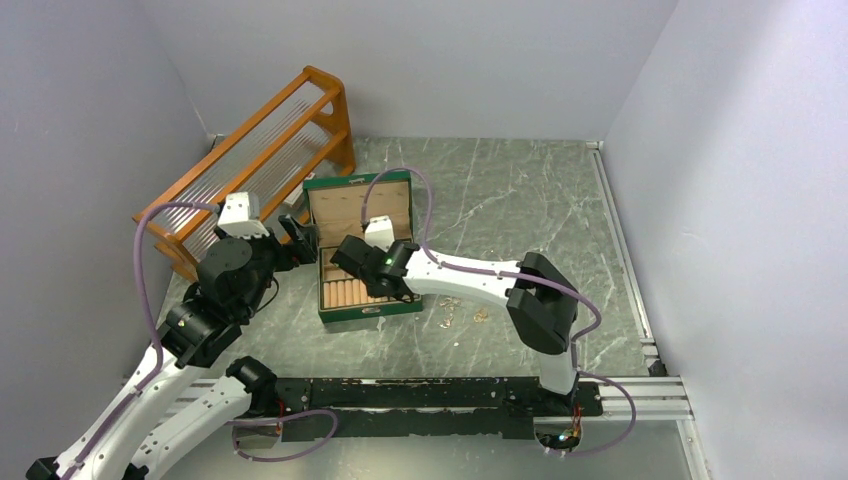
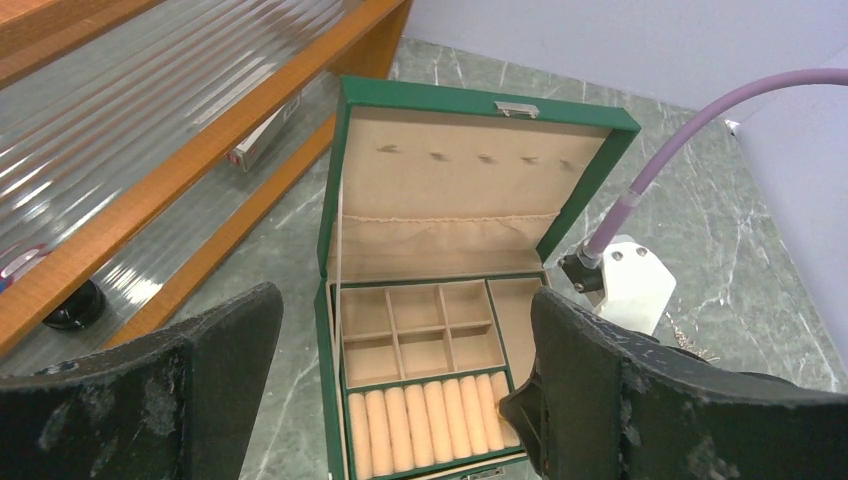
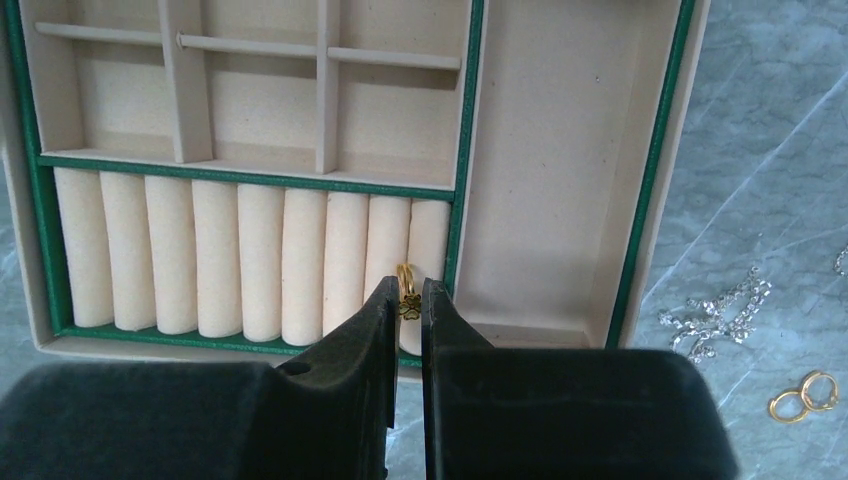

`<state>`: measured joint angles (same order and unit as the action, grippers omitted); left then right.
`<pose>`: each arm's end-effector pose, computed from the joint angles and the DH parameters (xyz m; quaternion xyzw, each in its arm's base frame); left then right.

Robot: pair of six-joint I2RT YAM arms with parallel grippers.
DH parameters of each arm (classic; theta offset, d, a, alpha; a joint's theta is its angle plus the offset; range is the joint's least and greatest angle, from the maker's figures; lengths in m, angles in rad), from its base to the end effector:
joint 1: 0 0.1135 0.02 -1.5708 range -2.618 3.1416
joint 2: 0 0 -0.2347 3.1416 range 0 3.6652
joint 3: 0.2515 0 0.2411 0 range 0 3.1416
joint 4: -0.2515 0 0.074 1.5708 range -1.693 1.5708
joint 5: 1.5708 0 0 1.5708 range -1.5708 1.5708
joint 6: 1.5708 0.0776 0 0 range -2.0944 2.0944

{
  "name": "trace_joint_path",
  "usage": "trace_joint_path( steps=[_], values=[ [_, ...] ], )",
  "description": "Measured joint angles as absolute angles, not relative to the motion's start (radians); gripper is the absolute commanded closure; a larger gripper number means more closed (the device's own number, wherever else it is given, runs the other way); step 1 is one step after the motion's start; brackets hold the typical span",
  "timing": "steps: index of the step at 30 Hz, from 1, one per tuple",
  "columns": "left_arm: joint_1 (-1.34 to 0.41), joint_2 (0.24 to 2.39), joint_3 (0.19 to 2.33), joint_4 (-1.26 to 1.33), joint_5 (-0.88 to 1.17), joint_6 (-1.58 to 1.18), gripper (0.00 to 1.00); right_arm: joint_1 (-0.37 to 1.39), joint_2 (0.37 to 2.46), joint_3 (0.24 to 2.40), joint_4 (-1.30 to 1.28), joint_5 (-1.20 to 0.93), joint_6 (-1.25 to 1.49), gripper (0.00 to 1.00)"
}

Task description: Organize the mixed jewelry

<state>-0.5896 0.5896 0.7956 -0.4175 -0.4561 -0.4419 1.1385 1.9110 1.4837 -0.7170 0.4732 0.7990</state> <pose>0.1700 -0.0726 0.3203 -0.0858 0.7661 -0.1490 0.6193 0.1976 0.3437 0.1623 -0.1116 0.9448 0.0398 0.3053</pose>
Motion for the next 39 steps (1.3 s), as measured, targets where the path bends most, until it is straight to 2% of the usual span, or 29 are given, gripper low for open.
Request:
trace_joint_path(
  steps=[23, 26, 33, 39],
  values=[
    [-0.590, 0.604, 0.796, -0.418, -0.449, -0.442, 0.01, 1.139, 1.966, 1.503, -0.707, 0.488, 0.781, 0.97],
    [-0.590, 0.604, 0.796, -0.418, -0.449, -0.442, 0.01, 1.139, 1.966, 1.503, -0.707, 0.488, 0.781, 0.93],
    [-0.590, 0.610, 0.796, -0.418, -0.449, -0.442, 0.01, 1.139, 1.966, 1.503, -0.700, 0.482, 0.772, 0.74],
    [-0.590, 0.614, 0.796, -0.418, -0.448, -0.442, 0.01, 1.139, 1.960, 1.503, -0.694, 0.471, 0.770, 0.71]
  ],
)
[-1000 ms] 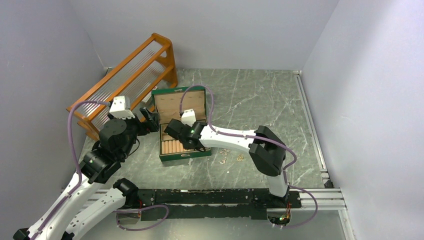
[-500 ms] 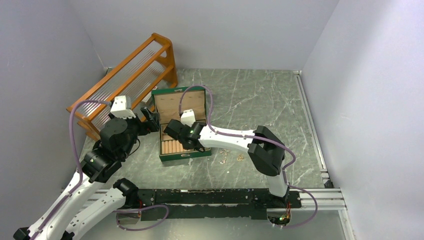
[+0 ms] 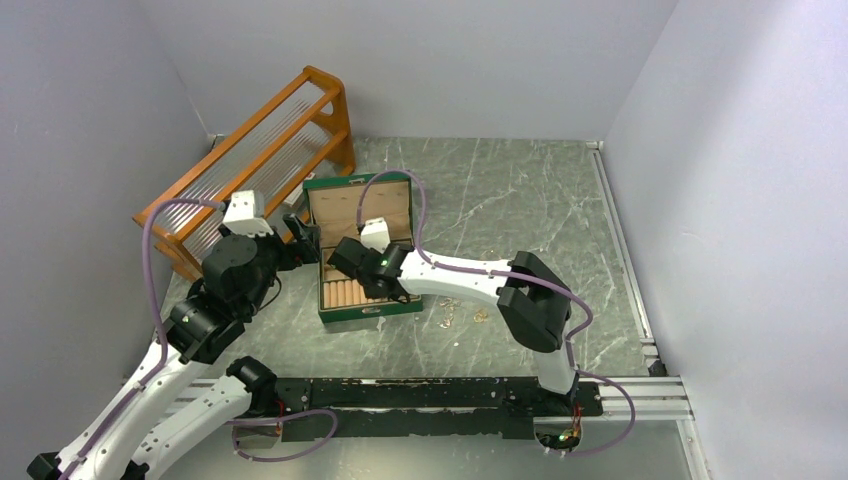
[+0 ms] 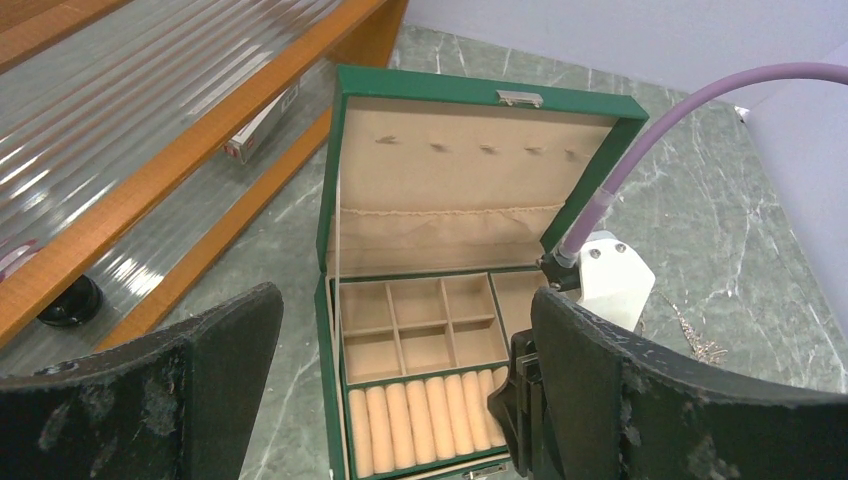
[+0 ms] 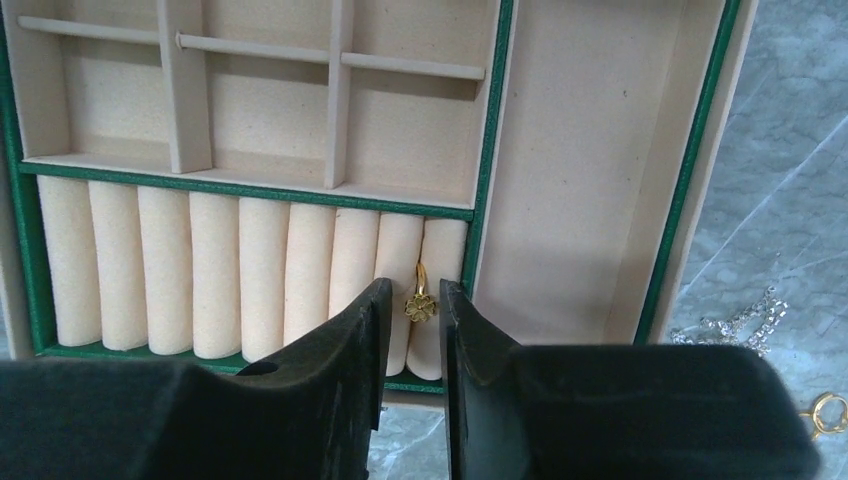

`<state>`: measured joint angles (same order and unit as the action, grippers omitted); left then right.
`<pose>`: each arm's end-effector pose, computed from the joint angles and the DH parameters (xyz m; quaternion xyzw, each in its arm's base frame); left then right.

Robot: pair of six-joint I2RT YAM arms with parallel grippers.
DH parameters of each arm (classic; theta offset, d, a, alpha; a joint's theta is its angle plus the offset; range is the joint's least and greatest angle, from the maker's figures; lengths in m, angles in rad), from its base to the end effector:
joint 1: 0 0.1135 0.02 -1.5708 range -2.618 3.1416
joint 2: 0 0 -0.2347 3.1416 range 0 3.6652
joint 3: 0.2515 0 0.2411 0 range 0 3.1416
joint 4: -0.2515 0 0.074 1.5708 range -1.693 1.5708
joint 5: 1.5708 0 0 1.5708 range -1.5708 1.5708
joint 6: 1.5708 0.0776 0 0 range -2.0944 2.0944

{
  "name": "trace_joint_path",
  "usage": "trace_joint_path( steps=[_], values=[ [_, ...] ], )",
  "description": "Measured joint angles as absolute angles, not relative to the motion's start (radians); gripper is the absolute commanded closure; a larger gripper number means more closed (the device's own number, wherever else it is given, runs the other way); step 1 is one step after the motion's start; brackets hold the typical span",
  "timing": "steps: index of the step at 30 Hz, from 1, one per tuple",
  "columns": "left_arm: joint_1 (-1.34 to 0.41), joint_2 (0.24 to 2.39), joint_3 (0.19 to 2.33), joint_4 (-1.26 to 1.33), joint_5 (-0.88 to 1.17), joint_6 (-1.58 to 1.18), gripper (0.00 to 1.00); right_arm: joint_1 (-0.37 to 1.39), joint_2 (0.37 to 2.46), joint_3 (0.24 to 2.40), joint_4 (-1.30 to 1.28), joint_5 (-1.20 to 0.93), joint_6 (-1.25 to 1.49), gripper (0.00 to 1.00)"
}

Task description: Organize the mixed jewelry

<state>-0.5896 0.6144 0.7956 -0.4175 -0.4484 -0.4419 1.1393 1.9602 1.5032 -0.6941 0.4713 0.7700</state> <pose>0.1742 -0.0760 0.3162 -0.0807 0.7739 -0.1456 0.6110 0.2007 0.3517 0.1507 -0.1268 0.9438 0.0333 0.3034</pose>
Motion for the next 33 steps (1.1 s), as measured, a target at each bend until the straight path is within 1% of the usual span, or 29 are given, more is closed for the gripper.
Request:
trace_joint_path(
  steps=[7, 14, 17, 33],
  values=[
    [-0.590, 0.618, 0.796, -0.417, -0.448, -0.442, 0.01, 1.139, 1.947, 1.494, -0.679, 0.464, 0.770, 0.74],
    [-0.590, 0.623, 0.796, -0.418, -0.446, -0.442, 0.01, 1.139, 1.947, 1.494, -0.678, 0.468, 0.771, 0.84],
    [-0.590, 0.625, 0.796, -0.418, -0.443, -0.442, 0.01, 1.139, 1.947, 1.494, -0.679, 0.471, 0.776, 0.87],
    [-0.590, 0.628, 0.796, -0.418, -0.442, -0.442, 0.01, 1.137, 1.943, 1.474, -0.657, 0.487, 0.806, 0.88]
  ],
)
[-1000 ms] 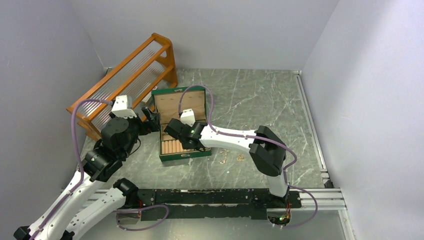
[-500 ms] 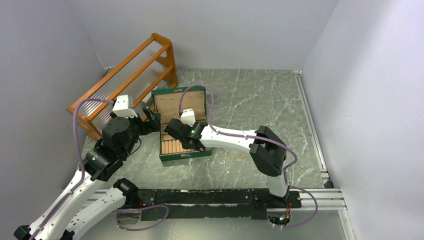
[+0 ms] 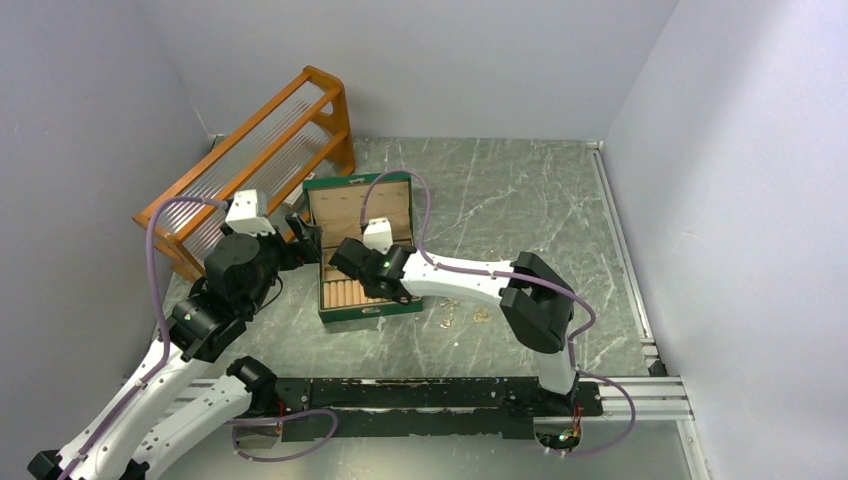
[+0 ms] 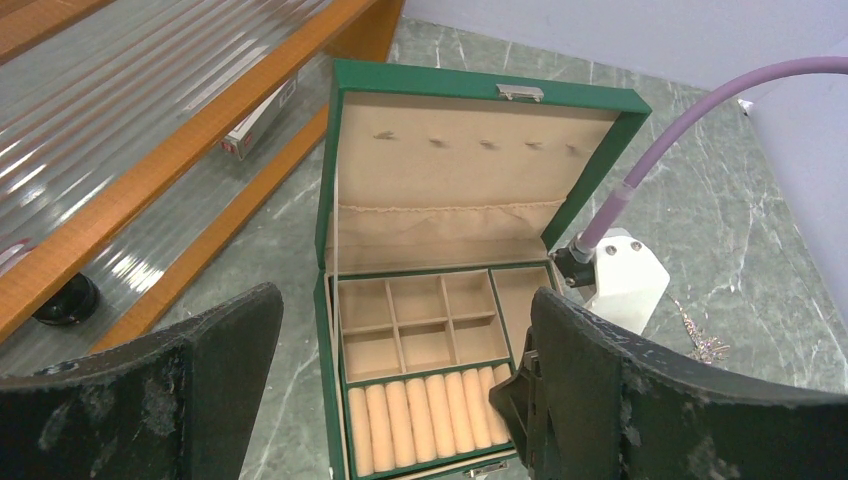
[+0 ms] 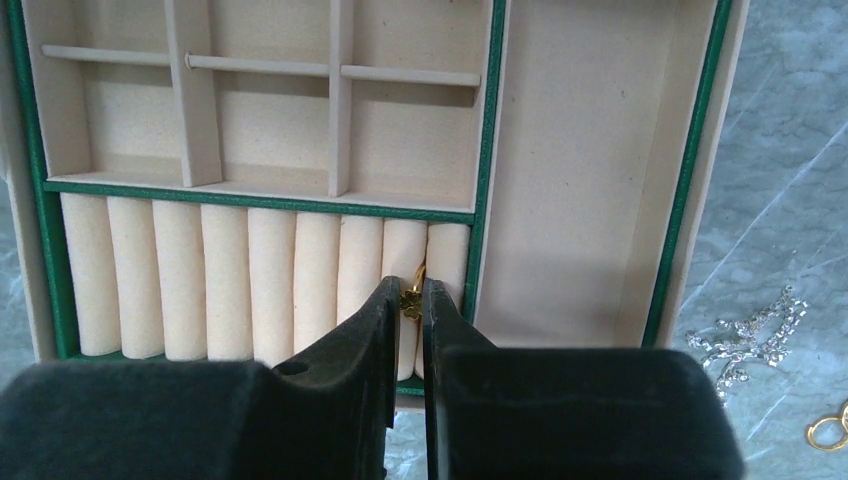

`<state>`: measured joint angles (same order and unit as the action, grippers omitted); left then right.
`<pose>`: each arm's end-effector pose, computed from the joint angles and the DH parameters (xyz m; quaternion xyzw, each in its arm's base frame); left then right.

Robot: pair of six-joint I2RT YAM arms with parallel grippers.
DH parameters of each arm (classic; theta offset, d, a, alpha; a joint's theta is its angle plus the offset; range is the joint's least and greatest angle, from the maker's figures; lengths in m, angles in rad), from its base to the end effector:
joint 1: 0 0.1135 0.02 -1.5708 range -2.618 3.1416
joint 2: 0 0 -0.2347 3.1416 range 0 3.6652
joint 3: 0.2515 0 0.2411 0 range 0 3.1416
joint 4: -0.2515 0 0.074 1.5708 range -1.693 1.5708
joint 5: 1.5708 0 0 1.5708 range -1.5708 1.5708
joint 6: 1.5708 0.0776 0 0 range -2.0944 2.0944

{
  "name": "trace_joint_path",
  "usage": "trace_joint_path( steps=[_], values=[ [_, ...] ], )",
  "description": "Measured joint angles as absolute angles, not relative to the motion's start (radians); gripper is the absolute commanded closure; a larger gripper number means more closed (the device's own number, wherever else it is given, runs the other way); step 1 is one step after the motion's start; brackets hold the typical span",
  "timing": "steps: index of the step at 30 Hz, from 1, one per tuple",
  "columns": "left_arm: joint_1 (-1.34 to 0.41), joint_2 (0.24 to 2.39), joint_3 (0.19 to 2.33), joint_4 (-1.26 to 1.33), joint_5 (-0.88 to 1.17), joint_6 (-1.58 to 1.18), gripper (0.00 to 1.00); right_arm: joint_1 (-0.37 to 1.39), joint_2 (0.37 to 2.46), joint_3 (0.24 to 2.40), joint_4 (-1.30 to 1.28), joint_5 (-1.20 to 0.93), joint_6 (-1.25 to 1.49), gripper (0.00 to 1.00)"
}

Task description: Organize the mixed jewelry

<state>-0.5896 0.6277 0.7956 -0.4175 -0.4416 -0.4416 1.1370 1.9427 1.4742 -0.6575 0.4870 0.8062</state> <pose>0.1763 -0.0780 0.3139 -0.0770 0.7783 -0.1447 0.6061 0.2020 0.3496 0.1515 -0.1034 0.9424 0.0441 0.3149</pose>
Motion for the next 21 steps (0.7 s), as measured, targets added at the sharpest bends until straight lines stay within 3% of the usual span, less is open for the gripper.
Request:
trace_joint_path(
  steps=[21],
  values=[
    [-0.590, 0.645, 0.796, -0.418, -0.441, -0.442, 0.01, 1.125, 1.889, 1.391, -0.582, 0.467, 0.833, 0.87]
  ],
)
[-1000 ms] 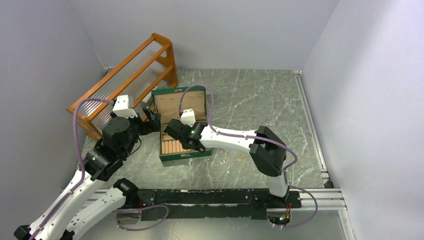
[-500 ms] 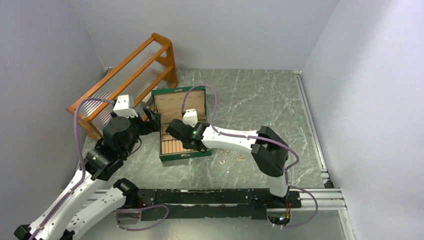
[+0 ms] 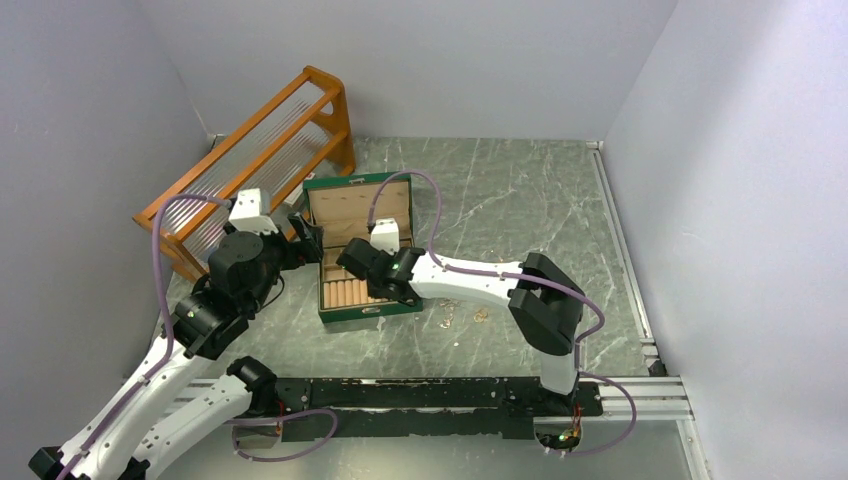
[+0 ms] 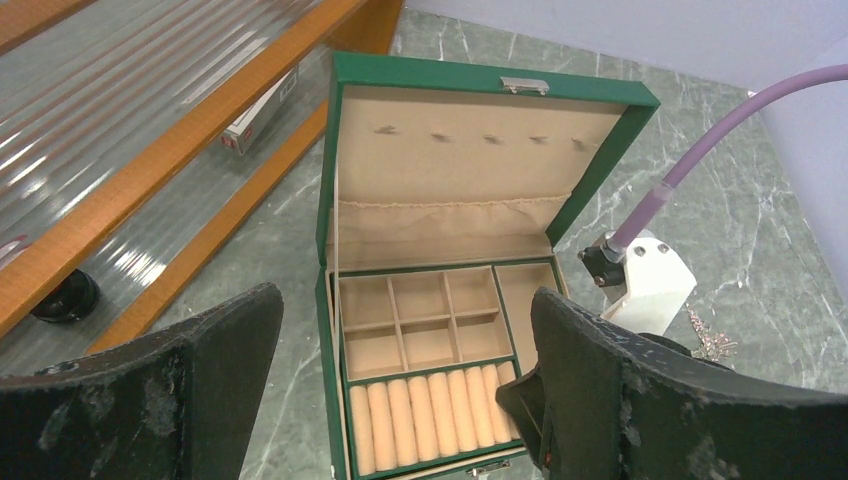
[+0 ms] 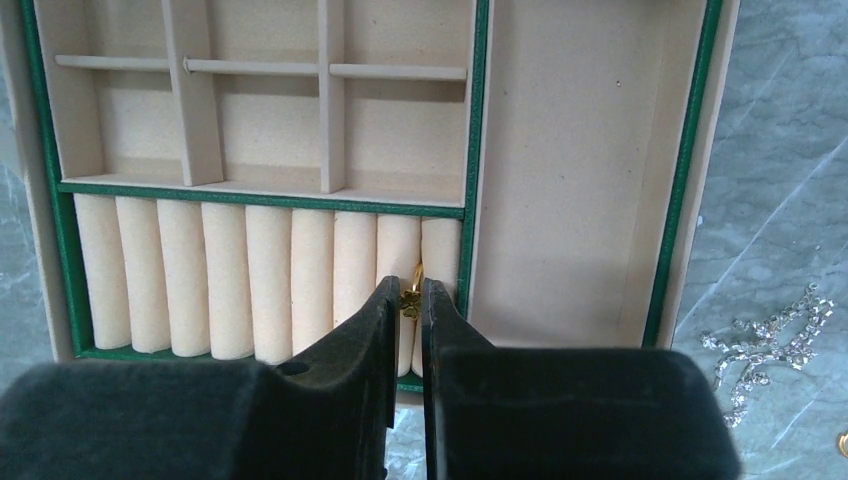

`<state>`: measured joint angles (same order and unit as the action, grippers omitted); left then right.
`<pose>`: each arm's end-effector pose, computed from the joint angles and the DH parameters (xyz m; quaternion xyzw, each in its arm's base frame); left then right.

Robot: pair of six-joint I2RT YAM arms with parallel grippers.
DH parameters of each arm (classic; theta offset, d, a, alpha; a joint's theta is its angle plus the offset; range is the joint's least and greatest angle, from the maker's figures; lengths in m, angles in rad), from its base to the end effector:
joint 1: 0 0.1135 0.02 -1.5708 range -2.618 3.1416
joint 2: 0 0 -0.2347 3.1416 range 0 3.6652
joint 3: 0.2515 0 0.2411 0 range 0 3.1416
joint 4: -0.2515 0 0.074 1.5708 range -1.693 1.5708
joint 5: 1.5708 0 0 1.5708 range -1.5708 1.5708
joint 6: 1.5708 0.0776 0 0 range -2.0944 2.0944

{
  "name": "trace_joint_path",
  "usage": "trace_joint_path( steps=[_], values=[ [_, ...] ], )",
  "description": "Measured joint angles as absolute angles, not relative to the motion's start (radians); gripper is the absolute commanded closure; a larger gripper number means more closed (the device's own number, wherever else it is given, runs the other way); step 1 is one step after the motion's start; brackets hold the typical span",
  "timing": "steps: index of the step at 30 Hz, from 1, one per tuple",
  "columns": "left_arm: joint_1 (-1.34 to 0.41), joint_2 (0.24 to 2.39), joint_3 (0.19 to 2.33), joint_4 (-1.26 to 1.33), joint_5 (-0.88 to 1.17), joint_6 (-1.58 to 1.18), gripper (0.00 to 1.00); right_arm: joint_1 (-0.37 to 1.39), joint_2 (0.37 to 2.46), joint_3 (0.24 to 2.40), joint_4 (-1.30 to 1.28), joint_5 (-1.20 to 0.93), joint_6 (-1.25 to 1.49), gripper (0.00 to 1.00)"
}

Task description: Organize the mixed jewelry

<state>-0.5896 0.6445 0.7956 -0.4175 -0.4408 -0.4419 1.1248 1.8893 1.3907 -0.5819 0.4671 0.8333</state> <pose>0.1791 -0.0800 0.3110 -0.0751 0.7832 -0.1409 0.6009 0.2018 0.3411 0.1510 -0.0815 0.9419 0.0707 0.3180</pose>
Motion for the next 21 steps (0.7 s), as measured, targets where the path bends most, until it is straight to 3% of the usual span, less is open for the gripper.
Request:
trace_joint_path(
  steps=[4, 8, 11, 21],
  values=[
    [-0.590, 0.645, 0.796, -0.418, -0.441, -0.442, 0.01, 1.122, 1.889, 1.391, -0.581, 0.462, 0.834, 0.81],
    [-0.590, 0.646, 0.796, -0.418, -0.441, -0.442, 0.01, 1.120, 1.883, 1.391, -0.587, 0.459, 0.834, 0.60],
    [-0.590, 0.648, 0.796, -0.418, -0.440, -0.442, 0.01, 1.119, 1.865, 1.391, -0.585, 0.445, 0.828, 0.52],
    [-0.590, 0.667, 0.796, -0.415, -0.396, -0.441, 0.02, 1.071, 1.662, 1.330, -0.552, 0.430, 0.812, 0.53]
  ],
)
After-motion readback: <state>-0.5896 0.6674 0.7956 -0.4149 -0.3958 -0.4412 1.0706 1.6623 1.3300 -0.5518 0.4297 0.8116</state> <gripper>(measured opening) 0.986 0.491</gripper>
